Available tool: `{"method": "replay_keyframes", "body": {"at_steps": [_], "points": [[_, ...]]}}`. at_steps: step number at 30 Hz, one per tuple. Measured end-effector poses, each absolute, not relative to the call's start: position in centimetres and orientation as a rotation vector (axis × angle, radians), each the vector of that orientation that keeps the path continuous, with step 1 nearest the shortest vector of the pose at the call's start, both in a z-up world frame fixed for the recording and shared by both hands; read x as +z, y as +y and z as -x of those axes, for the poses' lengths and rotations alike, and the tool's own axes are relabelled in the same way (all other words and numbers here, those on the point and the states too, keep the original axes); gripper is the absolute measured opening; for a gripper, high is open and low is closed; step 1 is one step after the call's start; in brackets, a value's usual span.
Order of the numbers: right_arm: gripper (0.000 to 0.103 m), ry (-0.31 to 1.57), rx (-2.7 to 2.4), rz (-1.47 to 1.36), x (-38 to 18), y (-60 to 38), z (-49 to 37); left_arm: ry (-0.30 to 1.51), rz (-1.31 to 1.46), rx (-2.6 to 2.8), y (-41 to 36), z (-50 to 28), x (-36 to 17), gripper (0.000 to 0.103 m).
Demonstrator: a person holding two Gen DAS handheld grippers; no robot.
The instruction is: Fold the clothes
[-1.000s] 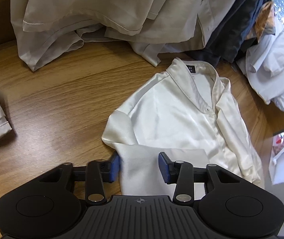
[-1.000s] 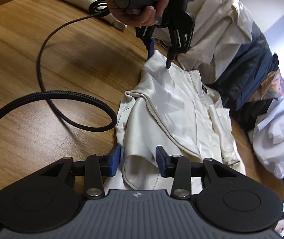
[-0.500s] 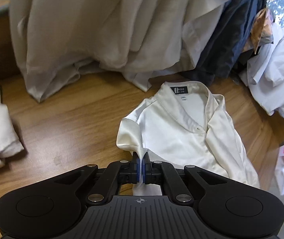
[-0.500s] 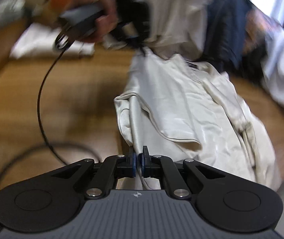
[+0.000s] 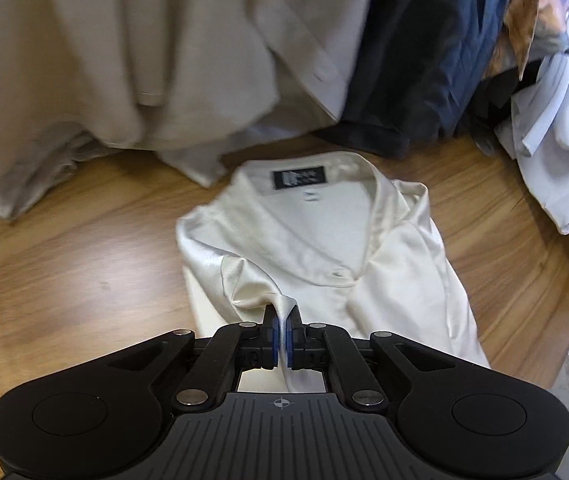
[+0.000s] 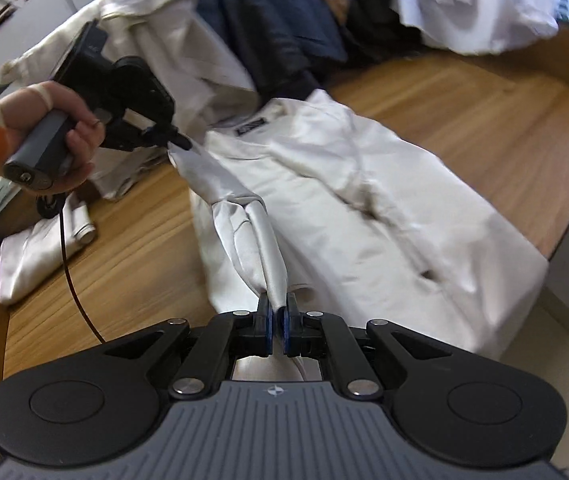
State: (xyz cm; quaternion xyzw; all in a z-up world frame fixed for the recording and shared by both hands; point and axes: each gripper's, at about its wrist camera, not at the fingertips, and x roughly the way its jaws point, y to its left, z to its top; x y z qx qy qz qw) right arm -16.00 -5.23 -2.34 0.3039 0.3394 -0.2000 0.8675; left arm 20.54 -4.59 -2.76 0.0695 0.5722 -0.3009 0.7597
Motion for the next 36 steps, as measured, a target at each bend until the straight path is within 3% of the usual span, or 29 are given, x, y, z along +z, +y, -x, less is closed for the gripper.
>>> {"method": "replay_keyframes", "body": {"at_steps": [4, 6, 7, 15, 17, 26, 33, 36], "points": [[0.006, 0.749, -0.412, -0.757, -5.1, -9.6, 16.3, 1.213, -0.204, -0.638, -8.4, -19.5, -3.8, 0.019], [0.006, 0.761, -0.415, -0.796, -6.3, -11.1, 16.6, 1.177, -0.217, -0.651, -9.7, -19.2, -3.9, 0.037], [0.006, 0.767, -0.415, -0.809, -6.8, -11.8, 16.7, 1.164, -0.220, -0.670, -10.2, -19.2, -3.9, 0.039], [0.016, 0.820, -0.411, -0.751, -7.8, -14.0, 17.0, 1.122, -0.209, -0.730, -9.2, -19.0, -2.9, 0.046], [0.023, 0.827, -0.412, -0.697, -7.3, -14.0, 17.2, 1.108, -0.229, -0.740, -8.1, -18.6, -2.5, 0.048], [0.036, 0.862, -0.269, -0.531, -5.7, -13.2, 19.2, 1.079, -0.267, -0.753, -3.1, -17.0, -2.7, 0.051], [0.035, 0.944, -0.227, -0.452, -7.1, -11.4, 18.5, 1.143, -0.134, -0.731, -4.1, -17.4, -5.0, 0.051], [0.015, 0.960, -0.247, -0.479, -7.5, -11.4, 18.3, 1.185, -0.044, -0.706, -5.3, -17.5, -6.1, 0.044]]}}
